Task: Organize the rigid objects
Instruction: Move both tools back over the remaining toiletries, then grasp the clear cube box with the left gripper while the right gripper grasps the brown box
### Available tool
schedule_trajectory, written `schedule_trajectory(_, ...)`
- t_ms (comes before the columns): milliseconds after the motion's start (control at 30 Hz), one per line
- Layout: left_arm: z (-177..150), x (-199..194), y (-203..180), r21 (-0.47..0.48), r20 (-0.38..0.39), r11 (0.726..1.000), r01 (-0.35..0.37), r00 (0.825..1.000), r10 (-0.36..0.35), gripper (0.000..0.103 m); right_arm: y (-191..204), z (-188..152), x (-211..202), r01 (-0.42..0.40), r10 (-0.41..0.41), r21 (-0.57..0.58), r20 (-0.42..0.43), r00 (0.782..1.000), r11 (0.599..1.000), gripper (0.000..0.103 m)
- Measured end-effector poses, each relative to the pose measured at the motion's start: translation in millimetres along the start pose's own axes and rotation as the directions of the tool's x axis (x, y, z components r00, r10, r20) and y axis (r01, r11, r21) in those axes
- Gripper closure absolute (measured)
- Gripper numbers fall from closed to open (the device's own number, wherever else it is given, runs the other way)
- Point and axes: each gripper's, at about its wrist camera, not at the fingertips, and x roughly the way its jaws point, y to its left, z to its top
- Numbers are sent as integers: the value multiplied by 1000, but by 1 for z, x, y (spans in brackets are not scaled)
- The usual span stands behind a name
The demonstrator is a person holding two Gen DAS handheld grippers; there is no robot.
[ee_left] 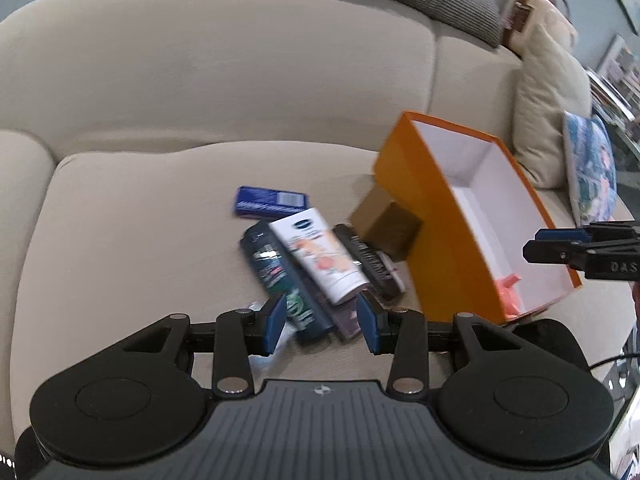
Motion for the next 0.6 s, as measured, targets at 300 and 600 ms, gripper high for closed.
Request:
schedule_trajectory(300,-28,29,15,156,-66,984,-86,993,97,50,73,-3,58,-44,37,-133,-53,998,990,58)
schedule_trajectory(600,-32,70,18,390,-152,921,-23,984,88,36,82,6,98,-35,2,-250,-131,991,968,58)
